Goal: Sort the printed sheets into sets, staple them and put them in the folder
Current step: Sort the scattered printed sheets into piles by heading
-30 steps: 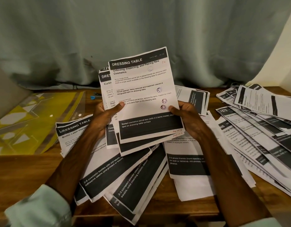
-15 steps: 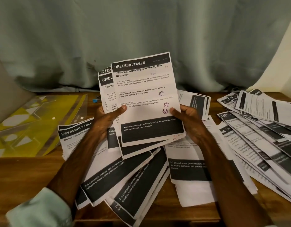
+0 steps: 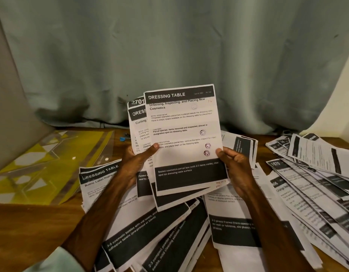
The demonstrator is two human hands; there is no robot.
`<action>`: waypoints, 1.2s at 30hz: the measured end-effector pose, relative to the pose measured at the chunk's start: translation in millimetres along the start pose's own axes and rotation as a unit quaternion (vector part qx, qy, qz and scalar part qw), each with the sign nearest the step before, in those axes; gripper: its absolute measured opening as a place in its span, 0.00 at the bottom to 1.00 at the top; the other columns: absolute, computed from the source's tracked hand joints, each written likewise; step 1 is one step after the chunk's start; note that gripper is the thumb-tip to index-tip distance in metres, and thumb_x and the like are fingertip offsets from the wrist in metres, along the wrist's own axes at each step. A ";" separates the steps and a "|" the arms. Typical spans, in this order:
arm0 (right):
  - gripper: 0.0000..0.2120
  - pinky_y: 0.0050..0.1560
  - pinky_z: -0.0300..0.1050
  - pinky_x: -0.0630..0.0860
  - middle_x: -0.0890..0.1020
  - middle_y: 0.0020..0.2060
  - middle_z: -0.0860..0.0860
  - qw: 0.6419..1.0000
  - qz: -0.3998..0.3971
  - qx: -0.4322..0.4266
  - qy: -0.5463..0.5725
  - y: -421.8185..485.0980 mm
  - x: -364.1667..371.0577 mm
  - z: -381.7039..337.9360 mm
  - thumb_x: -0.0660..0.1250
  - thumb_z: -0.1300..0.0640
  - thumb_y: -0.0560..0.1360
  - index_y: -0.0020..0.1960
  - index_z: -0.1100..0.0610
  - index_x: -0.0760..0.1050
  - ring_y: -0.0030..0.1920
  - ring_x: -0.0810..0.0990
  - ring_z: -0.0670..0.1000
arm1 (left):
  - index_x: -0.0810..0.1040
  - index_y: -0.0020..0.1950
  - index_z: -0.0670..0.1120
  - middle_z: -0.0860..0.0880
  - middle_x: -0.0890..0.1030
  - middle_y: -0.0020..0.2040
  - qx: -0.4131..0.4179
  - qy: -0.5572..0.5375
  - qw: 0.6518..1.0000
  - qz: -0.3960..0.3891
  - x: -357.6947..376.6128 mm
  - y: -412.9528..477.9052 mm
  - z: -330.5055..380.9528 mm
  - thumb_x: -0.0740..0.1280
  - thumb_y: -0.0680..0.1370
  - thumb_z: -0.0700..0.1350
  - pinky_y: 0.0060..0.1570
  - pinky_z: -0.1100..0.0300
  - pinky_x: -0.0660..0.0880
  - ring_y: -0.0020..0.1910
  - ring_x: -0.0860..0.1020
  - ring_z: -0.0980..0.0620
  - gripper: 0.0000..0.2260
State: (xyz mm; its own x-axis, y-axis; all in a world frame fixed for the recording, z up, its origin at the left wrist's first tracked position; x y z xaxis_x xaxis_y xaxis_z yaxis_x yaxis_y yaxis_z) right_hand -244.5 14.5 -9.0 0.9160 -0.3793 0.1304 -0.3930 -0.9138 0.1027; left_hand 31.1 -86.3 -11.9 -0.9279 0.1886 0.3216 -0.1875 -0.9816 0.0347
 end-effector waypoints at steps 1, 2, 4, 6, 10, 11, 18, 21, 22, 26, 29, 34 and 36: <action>0.11 0.42 0.42 0.83 0.87 0.50 0.51 1.000 0.000 0.001 -0.001 -0.2 0.3 0.1 0.67 0.54 0.80 0.61 0.56 0.81 0.49 0.87 0.53 | 0.81 0.62 0.46 0.44 0.86 0.57 0.000 -0.001 1.000 -0.002 0.5 -0.4 0.6 0.78 0.69 0.41 0.56 0.41 0.81 0.55 0.85 0.43 0.22; 0.11 0.42 0.42 0.83 0.87 0.50 0.51 1.000 0.002 0.001 -0.002 -0.3 0.5 0.1 0.67 0.54 0.80 0.60 0.56 0.81 0.48 0.87 0.52 | 0.80 0.62 0.46 0.44 0.86 0.57 0.001 0.000 1.000 -0.002 0.7 -0.7 0.9 0.78 0.69 0.41 0.55 0.42 0.81 0.55 0.85 0.43 0.22; 0.11 0.42 0.42 0.83 0.87 0.50 0.51 1.000 0.002 -0.002 -0.007 0.1 0.2 0.7 0.67 0.54 0.80 0.60 0.56 0.81 0.49 0.87 0.52 | 0.80 0.63 0.45 0.45 0.86 0.57 0.003 0.008 1.000 0.001 0.5 -0.7 1.6 0.78 0.69 0.42 0.55 0.42 0.81 0.55 0.85 0.44 0.23; 0.10 0.43 0.42 0.83 0.87 0.50 0.50 1.000 0.002 -0.004 -0.009 0.7 -0.8 0.7 0.68 0.54 0.80 0.60 0.55 0.81 0.49 0.87 0.52 | 0.79 0.63 0.45 0.45 0.86 0.57 0.004 0.012 1.000 0.007 -0.1 -0.2 1.2 0.78 0.68 0.43 0.55 0.42 0.81 0.55 0.85 0.44 0.24; 0.10 0.40 0.41 0.82 0.87 0.49 0.52 1.000 0.004 -0.011 0.025 0.0 -0.5 -1.7 0.70 0.58 0.78 0.59 0.58 0.80 0.48 0.87 0.53 | 0.80 0.62 0.46 0.46 0.86 0.56 0.004 0.026 1.000 0.009 1.1 -1.1 2.5 0.78 0.66 0.44 0.55 0.42 0.81 0.54 0.86 0.45 0.25; 0.11 0.40 0.41 0.83 0.87 0.49 0.52 0.999 0.004 -0.015 0.029 0.2 0.5 -3.9 0.70 0.58 0.78 0.59 0.59 0.80 0.48 0.87 0.53 | 0.80 0.62 0.46 0.47 0.86 0.55 0.005 0.032 0.999 0.008 1.6 -1.1 3.5 0.78 0.66 0.44 0.54 0.43 0.82 0.53 0.86 0.46 0.25; 0.10 0.43 0.43 0.84 0.87 0.48 0.49 0.998 0.039 -0.044 -0.001 -3.7 7.4 -2.6 0.73 0.57 0.76 0.57 0.57 0.81 0.48 0.87 0.50 | 0.80 0.64 0.45 0.45 0.87 0.55 0.005 0.019 1.000 -0.002 -0.6 -4.5 7.3 0.74 0.76 0.38 0.46 0.44 0.84 0.52 0.86 0.43 0.17; 0.08 0.43 0.42 0.83 0.87 0.47 0.47 0.997 0.058 -0.054 -0.013 -3.9 5.9 0.2 0.74 0.57 0.76 0.55 0.55 0.81 0.47 0.87 0.50 | 0.79 0.65 0.45 0.45 0.87 0.54 0.000 0.017 1.000 0.012 -1.7 -4.9 9.0 0.73 0.77 0.41 0.43 0.45 0.85 0.52 0.86 0.43 0.17; 0.09 0.44 0.44 0.84 0.87 0.48 0.48 0.997 0.064 -0.051 -0.016 -3.7 4.9 0.3 0.74 0.57 0.76 0.55 0.56 0.81 0.47 0.87 0.50 | 0.79 0.66 0.45 0.45 0.87 0.54 -0.002 0.013 1.000 0.015 -1.7 -5.5 10.4 0.73 0.77 0.42 0.41 0.45 0.85 0.51 0.86 0.43 0.17; 0.08 0.46 0.47 0.85 0.87 0.50 0.52 0.994 0.095 -0.031 -0.040 -4.0 -10.6 -9.4 0.74 0.57 0.76 0.54 0.55 0.81 0.46 0.87 0.50 | 0.79 0.66 0.46 0.45 0.87 0.55 -0.004 0.000 1.000 0.011 -1.3 -7.7 16.1 0.72 0.77 0.42 0.42 0.46 0.85 0.50 0.86 0.44 0.17; 0.11 0.45 0.50 0.85 0.87 0.49 0.52 0.991 0.129 -0.001 -0.024 -11.8 -40.7 -32.4 0.74 0.58 0.76 0.57 0.57 0.80 0.46 0.88 0.51 | 0.79 0.67 0.47 0.46 0.86 0.56 0.007 0.007 1.000 0.018 -5.7 -5.9 19.3 0.73 0.76 0.44 0.46 0.44 0.84 0.52 0.86 0.44 0.19; 0.10 0.37 0.41 0.81 0.87 0.45 0.49 0.980 0.168 0.024 -0.105 -57.9 -105.0 -57.1 0.73 0.57 0.76 0.57 0.56 0.81 0.42 0.87 0.47 | 0.79 0.66 0.48 0.46 0.86 0.56 0.013 0.008 1.000 0.026 -7.2 -7.6 22.7 0.77 0.70 0.47 0.49 0.42 0.83 0.53 0.86 0.44 0.24; 0.09 0.36 0.40 0.80 0.87 0.45 0.49 0.971 0.176 0.046 -0.153 -77.8 -125.9 -54.1 0.73 0.56 0.76 0.55 0.54 0.82 0.41 0.87 0.48 | 0.80 0.64 0.48 0.46 0.86 0.56 0.012 0.006 1.000 0.028 -7.8 -8.0 22.9 0.77 0.70 0.47 0.48 0.43 0.83 0.52 0.86 0.44 0.23</action>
State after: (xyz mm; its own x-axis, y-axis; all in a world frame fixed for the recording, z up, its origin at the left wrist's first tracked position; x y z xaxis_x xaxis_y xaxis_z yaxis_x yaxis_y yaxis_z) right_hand -333.6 141.2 20.0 0.7130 -0.6827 -0.1600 -0.6898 -0.7238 0.0146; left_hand 47.3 -80.5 6.9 -0.9404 0.1340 0.3125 -0.1280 -0.9910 0.0398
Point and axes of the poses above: each hand's wrist, its own y-axis towards the middle knuckle, its own x-axis out of the palm, z = x × y, the point moved 3 cm from there along y, towards the middle knuckle
